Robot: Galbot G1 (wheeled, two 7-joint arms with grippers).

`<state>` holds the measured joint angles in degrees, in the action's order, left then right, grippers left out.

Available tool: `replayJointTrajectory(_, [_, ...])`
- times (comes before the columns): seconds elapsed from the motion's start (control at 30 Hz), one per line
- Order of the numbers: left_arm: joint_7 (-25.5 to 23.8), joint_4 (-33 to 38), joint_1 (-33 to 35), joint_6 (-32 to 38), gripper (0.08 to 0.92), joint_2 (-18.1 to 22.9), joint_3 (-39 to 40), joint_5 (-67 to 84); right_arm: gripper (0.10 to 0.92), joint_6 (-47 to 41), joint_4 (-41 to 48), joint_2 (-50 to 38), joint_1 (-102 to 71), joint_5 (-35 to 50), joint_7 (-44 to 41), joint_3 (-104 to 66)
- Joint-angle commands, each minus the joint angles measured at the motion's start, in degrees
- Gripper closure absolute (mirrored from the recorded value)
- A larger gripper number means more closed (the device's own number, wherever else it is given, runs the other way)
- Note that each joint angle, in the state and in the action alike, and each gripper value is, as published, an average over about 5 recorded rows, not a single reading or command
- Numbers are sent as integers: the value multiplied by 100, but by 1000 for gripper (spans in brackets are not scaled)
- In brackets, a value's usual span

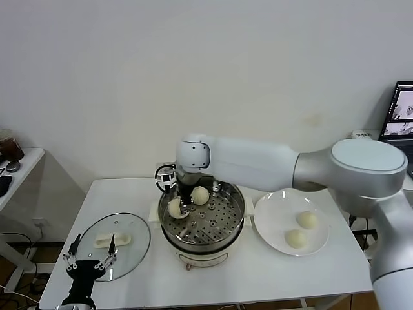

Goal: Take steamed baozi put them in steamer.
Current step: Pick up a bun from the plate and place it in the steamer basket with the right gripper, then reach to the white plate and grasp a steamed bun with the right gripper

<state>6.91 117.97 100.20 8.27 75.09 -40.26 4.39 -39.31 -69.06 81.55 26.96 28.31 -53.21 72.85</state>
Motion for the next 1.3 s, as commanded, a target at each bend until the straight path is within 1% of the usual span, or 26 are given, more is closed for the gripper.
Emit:
replayJointTrajectory(0.03, [0, -4, -4, 3, 177, 5, 6, -5, 468, -129, 158, 216, -171, -89, 66, 26])
replayJointTrajectory(0.13, [2, -2, -7, 2, 177, 9, 9, -9, 404, -109, 139, 180, -195, -114, 42, 4])
replayJointTrajectory(0.3, [2, 10, -2, 0, 177, 11, 6, -11, 262, 10, 28, -5, -36, -289, -132, -49])
replayJointTrajectory(0.4, [2, 14, -3, 0, 177, 8, 5, -11, 214, 169, -159, -246, 211, -395, -309, -133])
replayJointTrajectory(0.53, [-1, 19, -17, 1, 177, -3, 10, -6, 203, 550, -603, -748, 661, -583, -687, -302])
replayJointTrajectory(0.63, [-3, 33, -24, 2, 177, -10, 20, 0, 203, 939, -1014, -1319, 1033, -725, -1060, -295])
replayJointTrajectory(0.8, [-6, 53, -15, 9, 177, -28, 65, -7, 203, 1686, -1702, -2611, 1365, -1101, -1572, -265])
replayJointTrajectory(0.93, [-10, 46, -3, 22, 177, -59, 98, -22, 203, 1954, -2172, -3706, 1205, -1573, -1693, -330])
replayJointTrajectory(1.13, [-17, 18, 4, 30, 177, -121, 113, -34, 203, 2319, -2355, -5154, 348, -2421, -1751, -674])
replayJointTrajectory(1.2, [-21, 7, 4, 29, 177, -136, 114, -37, 203, 2441, -2303, -5468, -90, -2714, -1750, -874])
replayJointTrajectory(1.3, [-25, -13, 5, 26, 177, -141, 119, -59, 203, 2592, -2144, -5704, -741, -3087, -1720, -1303])
